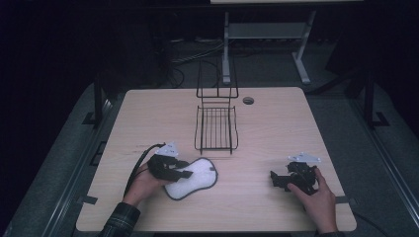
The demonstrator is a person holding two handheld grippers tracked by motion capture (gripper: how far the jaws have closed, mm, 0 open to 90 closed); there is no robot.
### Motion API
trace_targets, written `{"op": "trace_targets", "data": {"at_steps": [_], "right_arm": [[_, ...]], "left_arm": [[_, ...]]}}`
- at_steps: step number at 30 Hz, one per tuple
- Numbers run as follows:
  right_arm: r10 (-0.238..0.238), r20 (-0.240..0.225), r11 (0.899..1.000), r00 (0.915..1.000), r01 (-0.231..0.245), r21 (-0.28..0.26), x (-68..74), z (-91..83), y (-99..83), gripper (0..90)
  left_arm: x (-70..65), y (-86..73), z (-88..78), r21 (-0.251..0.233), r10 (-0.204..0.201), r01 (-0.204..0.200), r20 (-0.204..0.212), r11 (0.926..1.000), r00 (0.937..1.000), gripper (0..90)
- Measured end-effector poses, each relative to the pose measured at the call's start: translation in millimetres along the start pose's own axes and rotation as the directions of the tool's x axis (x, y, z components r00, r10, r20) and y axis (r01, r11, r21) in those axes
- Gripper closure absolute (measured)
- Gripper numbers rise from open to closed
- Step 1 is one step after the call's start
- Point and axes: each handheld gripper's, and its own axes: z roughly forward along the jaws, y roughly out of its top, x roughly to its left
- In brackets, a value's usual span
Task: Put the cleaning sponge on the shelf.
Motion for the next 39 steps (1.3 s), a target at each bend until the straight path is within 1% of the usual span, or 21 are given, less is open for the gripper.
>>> {"op": "trace_targets", "data": {"at_steps": [4,9,16,22,28,32,37,39], "right_arm": [[-0.001,0.000,1.000,1.0000,0.001,0.000,0.0,0.0,0.0,0.0],[-0.001,0.000,1.000,1.0000,0.001,0.000,-0.1,0.0,0.0,0.0],[-0.001,0.000,1.000,1.0000,0.001,0.000,-0.1,0.0,0.0,0.0],[0.000,0.000,1.000,1.0000,0.000,0.000,-0.1,0.0,0.0,0.0],[-0.001,0.000,1.000,1.0000,0.001,0.000,-0.1,0.0,0.0,0.0],[0.000,0.000,1.000,1.0000,0.000,0.000,0.0,0.0,0.0,0.0],[0.000,-0.001,1.000,1.0000,0.000,0.000,-0.1,0.0,0.0,0.0],[0.000,-0.001,1.000,1.0000,0.000,0.000,-0.1,0.0,0.0,0.0]], "left_arm": [[0.9,0.3,-4.8,-0.028,-0.018,0.018,0.011,0.9995,0.9998,63.3],[2.8,1.3,-9.8,-0.042,-0.037,0.039,0.034,0.9984,0.9987,68.5],[2.7,3.5,-16.7,-0.082,-0.066,0.071,0.066,0.9941,0.9957,75.6],[2.5,5.0,-20.8,-0.094,-0.083,0.091,0.085,0.9915,0.9930,78.9],[1.1,6.7,-25.6,-0.120,-0.103,0.115,0.104,0.9860,0.9892,82.7],[-0.3,7.9,-28.3,-0.120,-0.112,0.126,0.118,0.9846,0.9866,84.3],[-2.5,9.9,-30.3,-0.123,-0.115,0.129,0.114,0.9840,0.9868,85.1],[-3.3,10.4,-31.4,-0.121,-0.120,0.134,0.117,0.9836,0.9859,85.2]]}}
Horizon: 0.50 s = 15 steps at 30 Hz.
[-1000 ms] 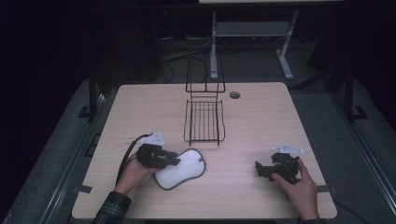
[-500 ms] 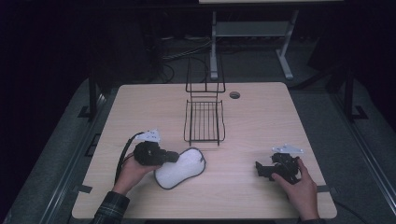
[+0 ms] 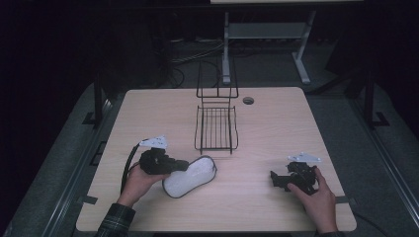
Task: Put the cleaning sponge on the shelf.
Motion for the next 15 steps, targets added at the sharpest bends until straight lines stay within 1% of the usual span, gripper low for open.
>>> {"op": "trace_targets", "data": {"at_steps": [5,6,7,8,12,15], "right_arm": [[0.000,0.000,1.000,1.0000,0.000,0.000,0.0,0.0,0.0,0.0],[0.000,0.000,1.000,1.0000,0.000,0.000,0.0,0.0,0.0,0.0],[0.000,0.000,1.000,1.0000,0.000,0.000,0.0,0.0,0.0,0.0],[-0.001,0.000,1.000,1.0000,0.001,0.000,0.0,0.0,0.0,0.0],[-0.002,0.001,1.000,1.0000,0.002,0.001,-0.2,0.0,0.0,0.0],[-0.003,0.000,1.000,1.0000,0.003,0.001,-0.2,-0.1,0.0,0.0]], "left_arm": [[-1.9,2.3,-2.9,-0.002,-0.001,0.001,-0.018,1.0000,0.9998,85.4],[-1.9,2.3,-2.9,-0.002,-0.001,0.001,-0.018,1.0000,0.9998,85.4],[-2.2,3.0,-4.2,-0.015,-0.012,0.012,-0.019,0.9998,0.9998,85.4],[-2.1,3.4,-4.8,-0.019,-0.015,0.014,-0.016,0.9997,0.9998,85.4],[-3.1,6.2,-8.5,-0.022,-0.006,0.005,-0.016,0.9997,0.9999,85.5],[-4.2,8.2,-11.3,-0.035,-0.013,0.012,-0.013,0.9993,0.9998,85.4]]}}
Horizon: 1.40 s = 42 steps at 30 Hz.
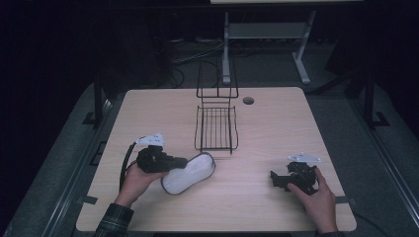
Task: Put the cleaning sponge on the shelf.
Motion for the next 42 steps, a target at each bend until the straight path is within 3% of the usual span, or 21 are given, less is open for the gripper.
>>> {"op": "trace_targets", "data": {"at_steps": [17,31,42], "right_arm": [[0.001,0.000,1.000,1.0000,-0.001,0.000,0.1,0.0,0.0,0.0],[-0.001,0.000,1.000,1.0000,0.001,-0.001,-0.1,-0.1,0.0,0.0],[0.000,-0.001,1.000,1.0000,0.000,0.000,0.0,0.0,0.0,0.0]], "left_arm": [[4.6,23.2,-6.2,-0.066,-0.015,0.014,-0.004,0.9977,0.9999,85.3],[27.9,51.3,-6.9,-0.113,-0.033,0.029,-0.026,0.9931,0.9991,85.3],[46.3,74.8,1.5,-0.132,-0.041,0.035,-0.045,0.9906,0.9981,85.4]]}}
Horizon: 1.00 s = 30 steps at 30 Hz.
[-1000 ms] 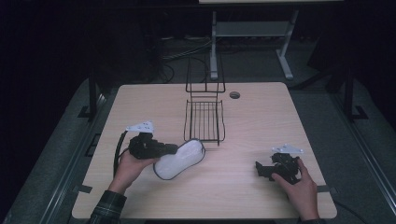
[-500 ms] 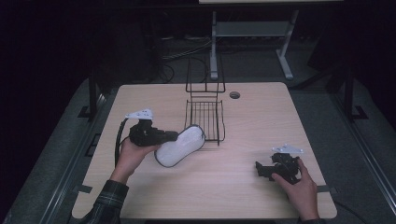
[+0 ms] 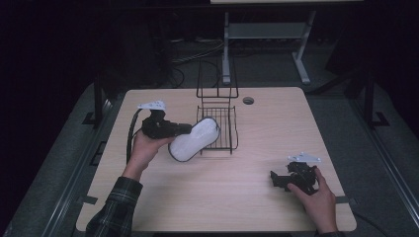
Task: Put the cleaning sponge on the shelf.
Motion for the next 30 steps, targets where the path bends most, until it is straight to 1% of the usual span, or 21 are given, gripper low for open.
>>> {"op": "trace_targets", "data": {"at_steps": [5,6,9,12,15,18,20,22,24,25,27,28,29,30], "right_arm": [[0.000,0.000,1.000,1.0000,0.000,0.000,0.0,0.0,0.0,0.0],[0.000,0.000,1.000,1.0000,0.000,0.000,0.0,0.0,0.0,0.0],[-0.001,0.000,1.000,1.0000,0.001,-0.001,-0.1,0.0,-0.1,0.0],[-0.001,0.000,1.000,1.0000,0.001,-0.001,-0.1,0.0,0.0,0.0],[-0.002,0.000,1.000,1.0000,0.002,-0.001,-0.1,0.0,0.0,0.0],[-0.001,0.000,1.000,1.0000,0.001,0.000,-0.1,0.0,-0.1,0.0],[-0.001,0.000,1.000,1.0000,0.001,0.000,-0.1,0.0,0.0,0.0],[-0.001,0.000,1.000,1.0000,0.001,0.000,-0.1,0.0,0.0,0.0],[-0.001,0.000,1.000,1.0000,0.001,0.000,0.0,0.0,-0.1,0.0],[-0.001,0.000,1.000,1.0000,0.001,0.000,-0.1,0.0,0.0,0.0],[-0.001,0.000,1.000,1.0000,0.001,0.000,0.0,0.0,0.0,0.0],[-0.001,0.000,1.000,1.0000,0.001,0.000,0.0,0.0,0.0,0.0],[-0.001,0.000,1.000,1.0000,0.001,0.000,0.0,0.0,0.0,0.0],[-0.001,0.000,1.000,1.0000,0.001,0.000,0.0,0.0,0.0,0.0]], "left_arm": [[6.5,7.2,5.2,-0.004,-0.005,0.005,-0.005,1.0000,1.0000,85.4],[10.6,9.7,8.2,-0.013,-0.014,0.014,-0.003,0.9998,0.9999,85.4],[13.9,12.0,12.3,-0.016,-0.020,0.020,-0.004,0.9997,0.9998,85.3],[22.5,16.2,20.6,-0.027,-0.034,0.033,-0.007,0.9991,0.9994,85.3],[29.2,19.4,26.9,-0.022,-0.038,0.038,-0.013,0.9991,0.9992,85.4],[34.5,22.2,33.9,-0.025,-0.050,0.049,-0.018,0.9985,0.9986,85.4],[38.4,22.8,38.3,-0.035,-0.069,0.069,-0.009,0.9970,0.9976,85.4],[41.4,23.8,43.8,-0.034,-0.073,0.072,-0.022,0.9968,0.9971,85.4],[44.6,24.9,48.2,-0.041,-0.090,0.089,-0.025,0.9952,0.9956,85.4],[46.8,25.8,50.0,-0.041,-0.089,0.088,-0.029,0.9953,0.9956,85.4],[51.1,27.4,53.5,-0.047,-0.100,0.099,-0.034,0.9940,0.9944,85.4],[53.4,27.5,55.0,-0.060,-0.110,0.108,-0.028,0.9923,0.9935,85.4],[53.4,27.5,55.0,-0.060,-0.110,0.108,-0.028,0.9923,0.9935,85.4],[57.2,27.8,58.9,-0.052,-0.120,0.118,-0.023,0.9916,0.9925,85.4]]}}
